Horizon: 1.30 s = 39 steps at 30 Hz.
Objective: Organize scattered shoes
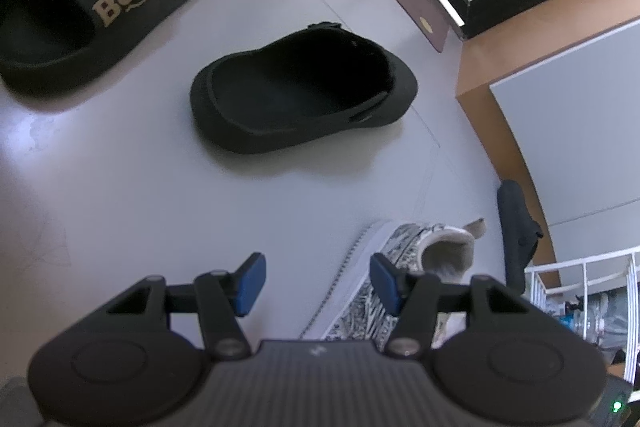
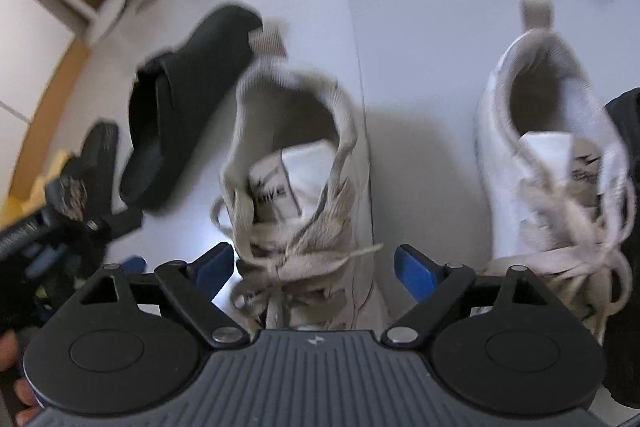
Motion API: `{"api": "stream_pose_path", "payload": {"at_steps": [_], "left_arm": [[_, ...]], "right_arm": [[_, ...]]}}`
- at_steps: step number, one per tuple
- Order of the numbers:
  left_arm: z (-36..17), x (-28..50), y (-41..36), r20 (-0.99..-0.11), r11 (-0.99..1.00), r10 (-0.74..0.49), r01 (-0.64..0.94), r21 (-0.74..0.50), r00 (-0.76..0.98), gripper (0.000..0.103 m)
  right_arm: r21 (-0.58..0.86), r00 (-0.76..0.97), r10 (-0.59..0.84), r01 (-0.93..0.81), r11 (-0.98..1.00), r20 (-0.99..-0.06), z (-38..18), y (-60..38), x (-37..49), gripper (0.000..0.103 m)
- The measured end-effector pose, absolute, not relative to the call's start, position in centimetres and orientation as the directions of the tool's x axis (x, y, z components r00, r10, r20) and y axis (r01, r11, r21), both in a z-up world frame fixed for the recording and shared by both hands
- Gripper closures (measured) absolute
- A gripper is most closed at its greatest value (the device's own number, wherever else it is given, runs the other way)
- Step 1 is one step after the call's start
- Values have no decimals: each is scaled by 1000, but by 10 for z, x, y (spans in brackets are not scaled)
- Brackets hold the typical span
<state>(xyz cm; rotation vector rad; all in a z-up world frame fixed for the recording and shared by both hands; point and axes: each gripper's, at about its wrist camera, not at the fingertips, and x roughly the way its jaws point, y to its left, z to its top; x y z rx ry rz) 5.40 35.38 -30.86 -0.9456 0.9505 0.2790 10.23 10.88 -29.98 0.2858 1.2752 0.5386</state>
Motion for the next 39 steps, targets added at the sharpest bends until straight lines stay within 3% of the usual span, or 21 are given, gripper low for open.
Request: {"api": "stream_pose_path", "payload": {"at_steps": [5, 11, 20, 25, 31, 39], "left_arm": [[-309, 55, 352, -792, 589, -189, -578, -565, 581, 43], [-308, 56, 349, -790, 590, -195, -574, -567, 581, 43], [-307, 57, 344, -792, 600, -199, -568, -564, 577, 43], [-306, 59, 341, -790, 601, -201, -564, -566, 579, 43], [-306, 58, 340, -787, 597, -203, -564, -571, 582, 43], [-300, 61, 337, -776, 573, -198, -571, -588, 600, 43]], "right_arm": [[484, 159, 521, -224, 846, -838, -310, 115, 97, 25], [441, 189, 471, -179, 879, -862, -305, 108, 87, 29], [319, 241, 360, -193, 928, -901, -296, 85, 84, 30], [311, 227, 333, -129, 942, -915, -297, 71, 87, 31], [270, 227, 304, -167, 948, -925, -294, 75, 85, 31], [318, 179, 344, -159, 935, -922, -284, 63, 86, 25]]}}
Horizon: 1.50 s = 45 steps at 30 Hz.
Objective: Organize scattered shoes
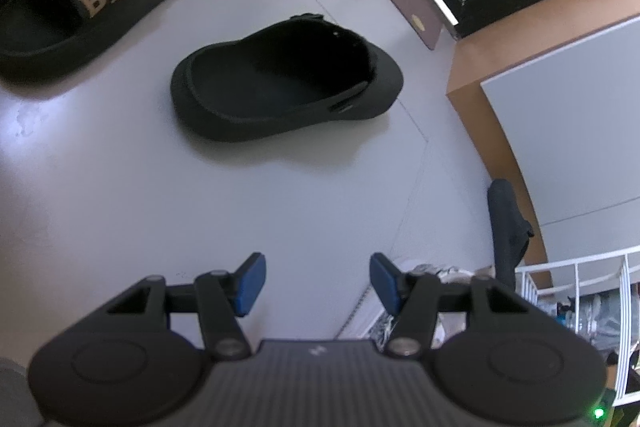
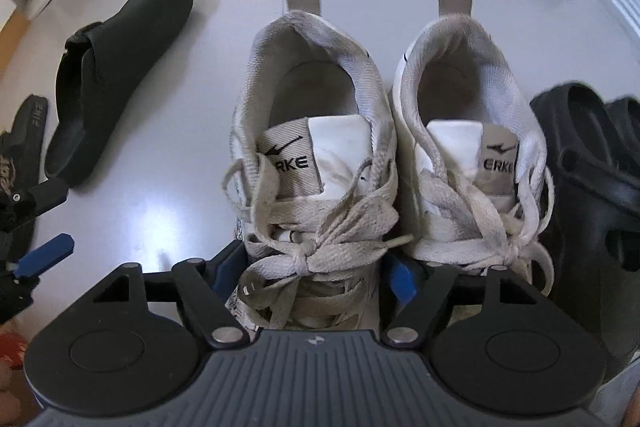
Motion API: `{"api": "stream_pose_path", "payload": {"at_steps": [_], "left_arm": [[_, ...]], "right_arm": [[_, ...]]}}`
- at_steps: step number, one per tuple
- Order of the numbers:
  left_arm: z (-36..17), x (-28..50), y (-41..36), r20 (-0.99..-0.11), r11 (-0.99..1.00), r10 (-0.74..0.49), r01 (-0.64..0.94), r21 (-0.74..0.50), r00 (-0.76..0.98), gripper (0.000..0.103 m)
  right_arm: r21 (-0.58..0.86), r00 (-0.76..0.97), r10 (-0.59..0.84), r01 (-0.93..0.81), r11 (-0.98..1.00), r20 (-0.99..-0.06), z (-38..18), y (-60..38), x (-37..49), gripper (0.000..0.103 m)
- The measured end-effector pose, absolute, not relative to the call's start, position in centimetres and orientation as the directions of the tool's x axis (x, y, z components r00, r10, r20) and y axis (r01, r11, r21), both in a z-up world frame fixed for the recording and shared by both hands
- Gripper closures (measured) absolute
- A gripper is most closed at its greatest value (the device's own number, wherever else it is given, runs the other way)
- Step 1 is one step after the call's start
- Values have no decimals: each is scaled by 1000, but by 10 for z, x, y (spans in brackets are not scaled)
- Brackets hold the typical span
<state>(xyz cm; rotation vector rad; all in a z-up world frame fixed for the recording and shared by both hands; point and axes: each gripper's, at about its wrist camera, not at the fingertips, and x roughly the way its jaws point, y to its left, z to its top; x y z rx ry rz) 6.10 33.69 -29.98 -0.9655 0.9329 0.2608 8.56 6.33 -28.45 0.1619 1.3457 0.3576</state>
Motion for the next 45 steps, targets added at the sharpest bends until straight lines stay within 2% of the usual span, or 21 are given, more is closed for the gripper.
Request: {"api": "stream_pose_path", "payload": {"at_steps": [7, 19, 25, 28, 35, 38, 45], "left_arm": [[-296, 72, 320, -762, 592, -217, -539, -599, 610, 43], [-286, 84, 294, -767, 637, -200, -514, -575, 610, 41], [-281, 86, 291, -782, 660, -168, -521, -542, 600, 41], [-277, 88, 290, -792, 672, -136, -532, -515, 595, 27], [-271, 106, 291, -803, 712, -112, -517, -475, 585, 23], [-268, 115, 296, -803, 723, -88, -517, -458, 589, 19], [-270, 140, 309, -809, 756, -21, -520, -397, 588, 17]], "right_arm": [[369, 116, 396, -200, 908, -911, -252, 34, 79, 24], [329, 240, 370, -195, 924, -898, -157, -49, 92, 24], [305, 236, 351, -212, 929, -906, -114, -103, 86, 23], [306, 242, 348, -194, 932, -906, -109, -122, 84, 22], [355, 228, 385, -162, 921, -894, -138, -133, 87, 21], [330, 218, 362, -170, 929, -906, -146, -139, 88, 21], [330, 201, 357, -158, 931, -912, -159, -152, 93, 21]]}}
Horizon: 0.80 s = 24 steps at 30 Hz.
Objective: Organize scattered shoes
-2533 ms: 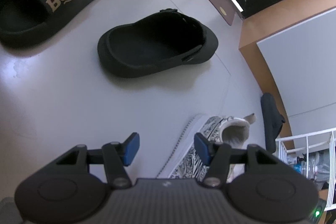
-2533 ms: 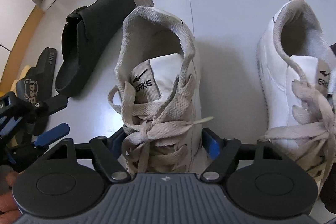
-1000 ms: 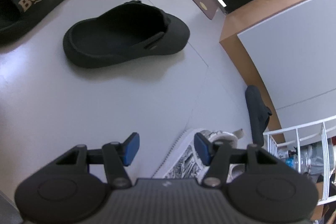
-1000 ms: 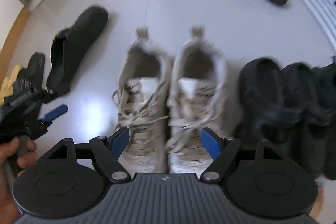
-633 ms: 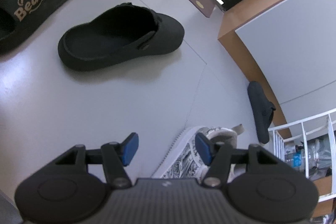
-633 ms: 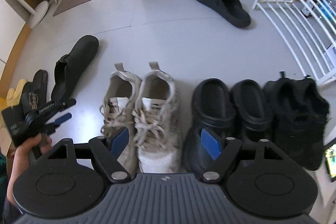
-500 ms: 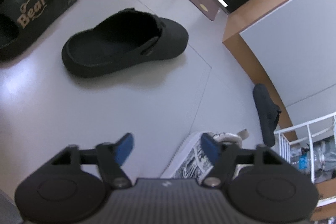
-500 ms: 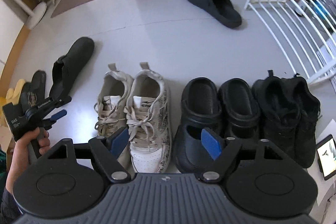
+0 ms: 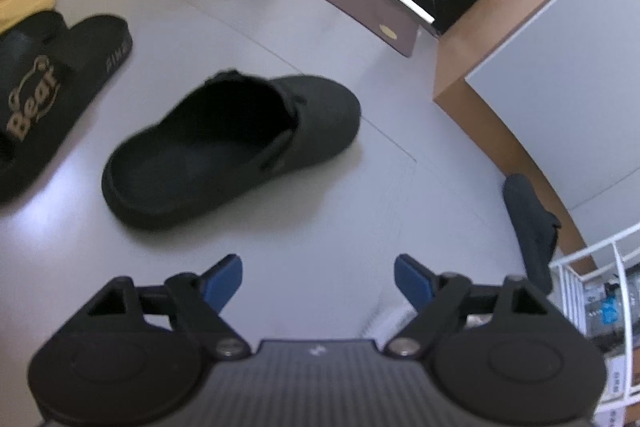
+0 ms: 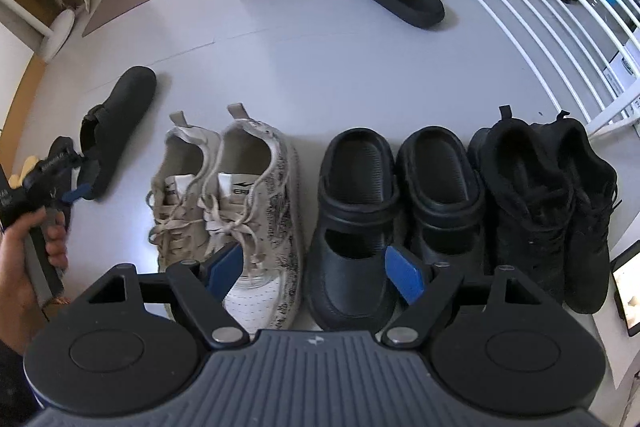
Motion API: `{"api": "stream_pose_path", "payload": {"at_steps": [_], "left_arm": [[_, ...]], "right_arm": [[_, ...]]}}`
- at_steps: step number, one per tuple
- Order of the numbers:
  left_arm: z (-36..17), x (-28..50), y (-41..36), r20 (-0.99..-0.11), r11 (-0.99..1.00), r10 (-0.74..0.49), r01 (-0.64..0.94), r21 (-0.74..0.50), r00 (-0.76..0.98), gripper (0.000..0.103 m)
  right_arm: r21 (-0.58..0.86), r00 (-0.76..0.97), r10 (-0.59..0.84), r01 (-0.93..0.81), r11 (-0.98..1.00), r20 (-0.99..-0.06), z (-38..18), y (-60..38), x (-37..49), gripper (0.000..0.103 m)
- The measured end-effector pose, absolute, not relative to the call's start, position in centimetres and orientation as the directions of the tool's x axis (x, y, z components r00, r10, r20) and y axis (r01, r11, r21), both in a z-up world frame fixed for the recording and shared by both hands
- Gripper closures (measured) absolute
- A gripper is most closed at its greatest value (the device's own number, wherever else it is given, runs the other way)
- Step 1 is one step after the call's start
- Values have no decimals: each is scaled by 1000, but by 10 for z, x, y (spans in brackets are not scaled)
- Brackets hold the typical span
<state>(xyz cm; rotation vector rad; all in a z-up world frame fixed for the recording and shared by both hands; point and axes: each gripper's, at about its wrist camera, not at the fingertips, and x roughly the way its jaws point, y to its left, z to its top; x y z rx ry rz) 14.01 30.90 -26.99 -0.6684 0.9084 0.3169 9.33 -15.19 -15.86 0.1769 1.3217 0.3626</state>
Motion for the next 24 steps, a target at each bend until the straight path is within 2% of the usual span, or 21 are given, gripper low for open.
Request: {"api": "stream_pose_path", "payload": {"at_steps": [10, 15, 19, 24], "left_arm": [[-285, 173, 335, -829, 799, 115, -547, -250, 547, 17], [-297, 191, 340, -831, 858, 96, -469, -210, 548, 17], [-307, 198, 344, -838, 871, 128, -463, -161, 531, 25], [-305, 204, 342, -817, 891, 119, -424, -163, 564, 41]], "right_arm": [[316, 168, 333, -122, 941, -928, -176, -169, 99, 21], [315, 167, 334, -131, 940, -928, -176, -166, 99, 21], [315, 169, 336, -141, 939, -926, -174, -161, 97, 21], [299, 200, 328, -164, 940, -923, -166, -156, 99, 21]]}}
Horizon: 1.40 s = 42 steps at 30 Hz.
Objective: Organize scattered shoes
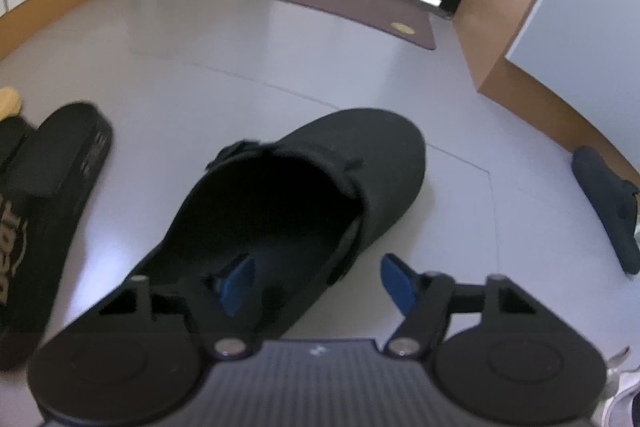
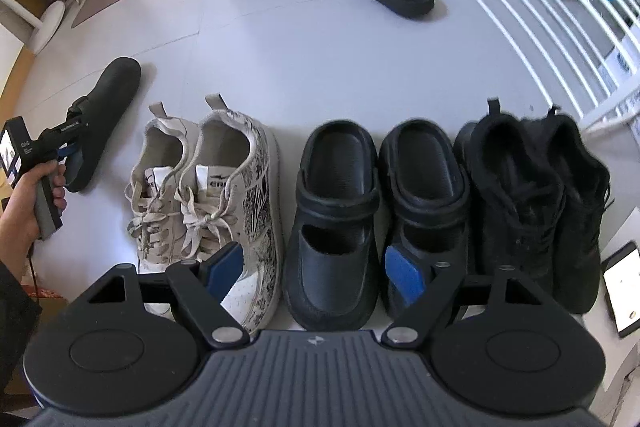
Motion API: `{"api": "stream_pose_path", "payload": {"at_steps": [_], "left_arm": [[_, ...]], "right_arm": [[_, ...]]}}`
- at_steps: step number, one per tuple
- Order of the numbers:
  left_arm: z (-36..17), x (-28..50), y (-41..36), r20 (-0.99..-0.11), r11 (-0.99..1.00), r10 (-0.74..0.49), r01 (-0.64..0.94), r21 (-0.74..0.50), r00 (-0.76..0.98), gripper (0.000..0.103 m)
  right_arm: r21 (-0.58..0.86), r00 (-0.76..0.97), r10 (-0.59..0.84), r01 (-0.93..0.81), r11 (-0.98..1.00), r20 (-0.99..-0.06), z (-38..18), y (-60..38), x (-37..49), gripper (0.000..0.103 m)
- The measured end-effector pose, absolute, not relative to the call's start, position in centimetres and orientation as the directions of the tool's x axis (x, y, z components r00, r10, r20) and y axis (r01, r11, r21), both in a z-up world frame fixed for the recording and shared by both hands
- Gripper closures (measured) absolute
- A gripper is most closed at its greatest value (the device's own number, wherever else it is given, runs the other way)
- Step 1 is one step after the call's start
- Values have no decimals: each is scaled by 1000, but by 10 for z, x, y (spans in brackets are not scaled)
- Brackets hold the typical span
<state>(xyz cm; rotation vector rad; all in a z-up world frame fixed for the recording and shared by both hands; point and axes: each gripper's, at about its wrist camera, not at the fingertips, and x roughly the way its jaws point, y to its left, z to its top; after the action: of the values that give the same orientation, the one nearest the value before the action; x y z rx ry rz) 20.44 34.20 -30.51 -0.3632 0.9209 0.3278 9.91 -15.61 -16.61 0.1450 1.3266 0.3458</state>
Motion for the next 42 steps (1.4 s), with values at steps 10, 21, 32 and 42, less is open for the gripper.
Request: {"api": "stream_pose_path", "payload": {"at_steps": [10, 21, 32, 42], "left_arm": [[-302, 228, 330, -793, 929, 61, -326, -178, 606, 91], [-290, 253, 294, -774, 949, 9, -250, -193, 633, 92], [-280, 290, 245, -760, 975, -95, -93, -200, 643, 93], [-282, 328, 174, -765, 969, -194, -4, -249, 614, 93]], "right_arm": [[299, 249, 327, -146, 943, -912, -140, -171, 112, 21], [271, 260, 281, -74, 960, -924, -140, -195, 121, 21], [271, 270, 279, -67, 960, -922, -136, -204, 134, 21], [265, 262, 266, -40, 964, -928, -139, -209, 135, 21]]}}
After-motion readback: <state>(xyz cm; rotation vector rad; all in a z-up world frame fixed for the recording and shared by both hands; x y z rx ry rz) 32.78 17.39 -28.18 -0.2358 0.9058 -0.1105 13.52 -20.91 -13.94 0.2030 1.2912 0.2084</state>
